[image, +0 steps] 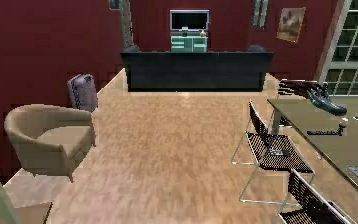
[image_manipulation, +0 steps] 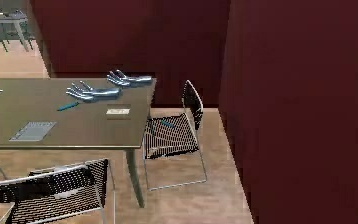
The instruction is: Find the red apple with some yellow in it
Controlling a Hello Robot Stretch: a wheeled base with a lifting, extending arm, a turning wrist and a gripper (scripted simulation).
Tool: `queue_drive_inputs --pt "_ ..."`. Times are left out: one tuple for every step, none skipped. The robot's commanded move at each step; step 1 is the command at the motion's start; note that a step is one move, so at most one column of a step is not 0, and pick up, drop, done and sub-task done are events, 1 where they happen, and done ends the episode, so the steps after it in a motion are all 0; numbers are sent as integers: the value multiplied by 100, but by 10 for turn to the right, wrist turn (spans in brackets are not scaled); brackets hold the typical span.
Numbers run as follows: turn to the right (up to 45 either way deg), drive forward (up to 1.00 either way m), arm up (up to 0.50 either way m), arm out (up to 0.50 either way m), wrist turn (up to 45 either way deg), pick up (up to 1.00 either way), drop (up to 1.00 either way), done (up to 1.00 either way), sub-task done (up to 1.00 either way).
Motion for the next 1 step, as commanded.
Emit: queue_drive_inputs --pt "-120 0 0 0 0 0 0 0 0"
